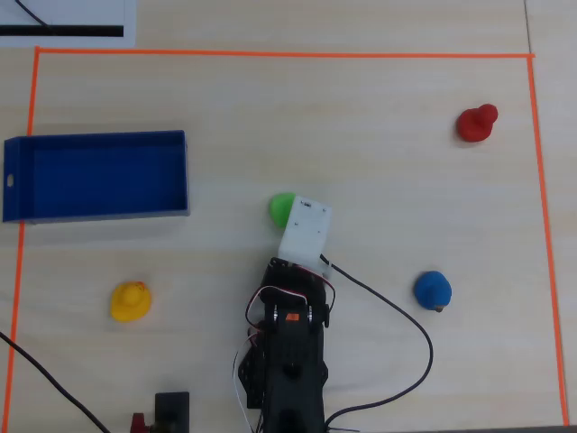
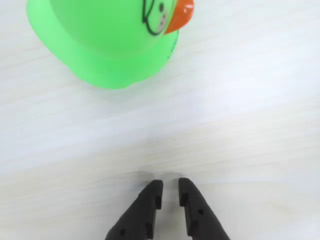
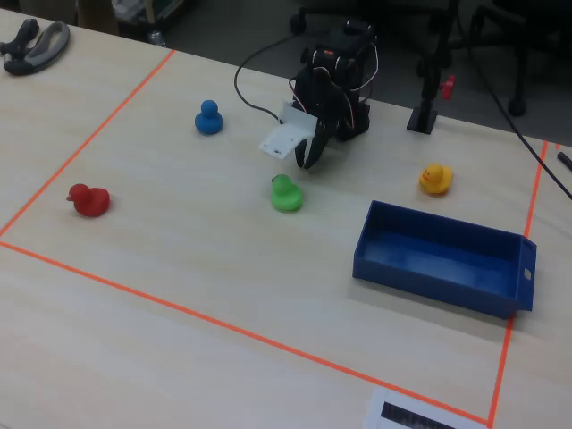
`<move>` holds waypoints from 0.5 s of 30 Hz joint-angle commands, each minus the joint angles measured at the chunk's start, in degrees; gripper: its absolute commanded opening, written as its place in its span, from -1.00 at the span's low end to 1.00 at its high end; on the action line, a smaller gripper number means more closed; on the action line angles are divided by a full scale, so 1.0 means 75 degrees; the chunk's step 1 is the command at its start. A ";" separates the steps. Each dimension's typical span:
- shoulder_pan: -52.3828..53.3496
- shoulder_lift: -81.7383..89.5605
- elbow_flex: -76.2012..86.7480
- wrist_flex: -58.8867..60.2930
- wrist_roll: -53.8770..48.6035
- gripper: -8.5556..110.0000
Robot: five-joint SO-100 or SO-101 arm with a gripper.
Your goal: Grasp red duck and put it into box.
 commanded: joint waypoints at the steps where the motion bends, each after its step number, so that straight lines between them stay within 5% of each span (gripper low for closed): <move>1: 0.0035 -0.0070 -0.0047 0.0141 0.0059 -0.85; 15: 0.0000 -0.0070 -0.0047 0.0141 0.0059 -0.85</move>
